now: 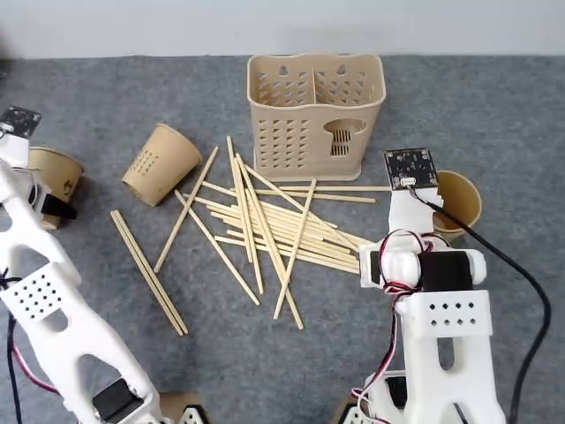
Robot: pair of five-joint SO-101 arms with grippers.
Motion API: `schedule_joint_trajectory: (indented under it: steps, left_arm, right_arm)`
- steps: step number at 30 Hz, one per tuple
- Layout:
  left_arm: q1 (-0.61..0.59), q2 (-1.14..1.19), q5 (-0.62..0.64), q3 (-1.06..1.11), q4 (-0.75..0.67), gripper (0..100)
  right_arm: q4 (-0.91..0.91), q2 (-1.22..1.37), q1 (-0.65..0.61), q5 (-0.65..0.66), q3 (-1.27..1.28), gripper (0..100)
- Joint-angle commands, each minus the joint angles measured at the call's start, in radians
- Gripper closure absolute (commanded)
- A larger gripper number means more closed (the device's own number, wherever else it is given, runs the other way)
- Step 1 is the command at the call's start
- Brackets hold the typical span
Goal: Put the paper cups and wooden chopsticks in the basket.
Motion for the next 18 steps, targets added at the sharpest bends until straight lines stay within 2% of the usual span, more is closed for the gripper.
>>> schedule_joint_trajectory:
  steps: [1,13,18]
  left_arm:
    - [0.002,-0.008,0.014,-0.015,-0.014,61]
    - [-0.006,-0.009,0.018,-0.051,-0.002,61]
    - [-0.003,-0.008,0.018,-0.202,0.15,61]
  right_arm:
    - [-0.013,-0.021,-0.008,-0.011,-0.006,79.4]
    - [-0.013,-0.022,-0.007,-0.009,-0.006,79.4]
    - [-0.013,-0.024,-0.005,-0.008,-0.006,79.4]
